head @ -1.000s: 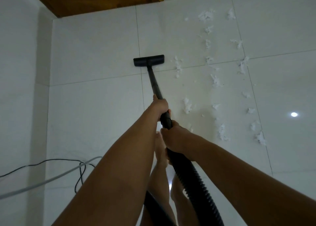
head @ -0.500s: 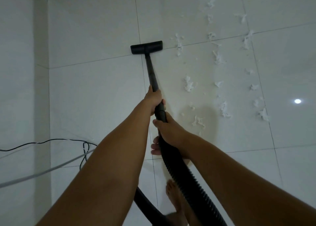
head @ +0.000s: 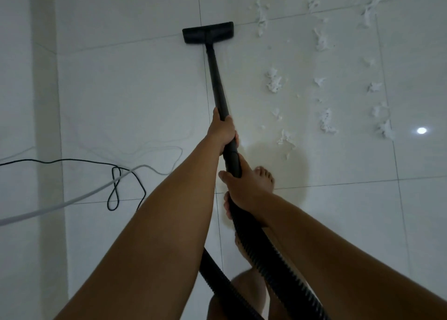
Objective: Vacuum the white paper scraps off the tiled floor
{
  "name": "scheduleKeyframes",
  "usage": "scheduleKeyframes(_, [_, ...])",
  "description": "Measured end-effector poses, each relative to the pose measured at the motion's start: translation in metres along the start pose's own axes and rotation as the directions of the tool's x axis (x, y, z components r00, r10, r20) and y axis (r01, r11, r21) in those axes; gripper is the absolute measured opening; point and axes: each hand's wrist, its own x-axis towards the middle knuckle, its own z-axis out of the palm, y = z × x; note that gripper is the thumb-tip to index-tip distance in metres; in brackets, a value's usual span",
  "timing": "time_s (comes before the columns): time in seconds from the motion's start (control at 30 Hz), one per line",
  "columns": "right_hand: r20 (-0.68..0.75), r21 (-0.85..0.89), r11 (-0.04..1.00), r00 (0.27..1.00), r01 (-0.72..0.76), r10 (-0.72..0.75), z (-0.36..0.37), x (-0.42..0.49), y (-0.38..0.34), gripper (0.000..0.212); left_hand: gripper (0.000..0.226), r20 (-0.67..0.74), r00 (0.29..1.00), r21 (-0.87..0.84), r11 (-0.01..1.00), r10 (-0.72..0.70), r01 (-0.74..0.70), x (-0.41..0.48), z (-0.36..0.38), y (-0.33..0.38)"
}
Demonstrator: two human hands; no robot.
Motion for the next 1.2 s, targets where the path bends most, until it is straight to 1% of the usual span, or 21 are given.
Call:
scheduleKeyframes(0.13, [-0.008, -0.026, 1.0, 1.0, 0.004, -0.004, 0.007, -0.004, 0.016, 0.049, 0.059, -0.008, 1.0, 0.028, 1.0, -0.008, 0.008, -0.003, -0.001, -0.015])
scheduleKeyframes(0.23, [0.036, 0.082, 0.994, 0.997, -0.073, 0.07, 0.013, -0.008, 0.026, 0.045, 0.057, -0.013, 1.0, 0.049, 0.999, -0.016, 0.017, -0.01, 0.001, -0.026])
scheduleKeyframes(0.3, [0.054, 0.128, 0.985, 0.992, -0.117, 0.111, 0.015, -0.013, 0.034, 0.048, 0.057, -0.011, 1.0, 0.049, 0.998, -0.026, 0.026, -0.018, 0.003, -0.032])
scheduleKeyframes(0.4, [0.095, 0.199, 0.968, 0.986, -0.153, 0.136, 0.016, -0.028, 0.048, 0.051, 0.057, -0.011, 0.999, 0.064, 0.997, -0.048, 0.048, -0.034, 0.008, -0.046])
scheduleKeyframes(0.53, [0.095, 0.231, 0.956, 0.982, -0.18, 0.162, 0.013, -0.054, 0.069, 0.049, 0.06, -0.002, 0.998, 0.131, 0.99, -0.059, 0.059, -0.058, 0.018, -0.067])
scheduleKeyframes(0.63, [0.101, 0.251, 0.95, 0.981, -0.188, 0.168, 0.009, -0.075, 0.086, 0.05, 0.062, -0.001, 0.997, 0.141, 0.987, -0.081, 0.08, -0.076, 0.026, -0.083])
scheduleKeyframes(0.77, [0.109, 0.254, 0.946, 0.978, -0.201, 0.179, 0.004, -0.1, 0.104, 0.051, 0.064, 0.008, 0.997, 0.207, 0.976, -0.071, 0.067, -0.099, 0.038, -0.106])
scheduleKeyframes(0.97, [0.113, 0.256, 0.937, 0.97, -0.236, 0.214, -0.004, -0.129, 0.126, 0.048, 0.065, 0.003, 0.994, 0.183, 0.977, -0.111, 0.108, -0.121, 0.052, -0.13])
scheduleKeyframes(1.1, [0.127, 0.27, 0.932, 0.968, -0.243, 0.216, -0.008, -0.145, 0.143, 0.047, 0.063, -0.002, 0.99, 0.098, 0.985, -0.143, 0.143, -0.133, 0.061, -0.148])
scheduleKeyframes(1.2, [0.146, 0.266, 0.935, 0.969, -0.234, 0.201, -0.011, -0.158, 0.158, 0.048, 0.061, -0.001, 0.989, 0.081, 0.986, -0.147, 0.146, -0.144, 0.068, -0.162])
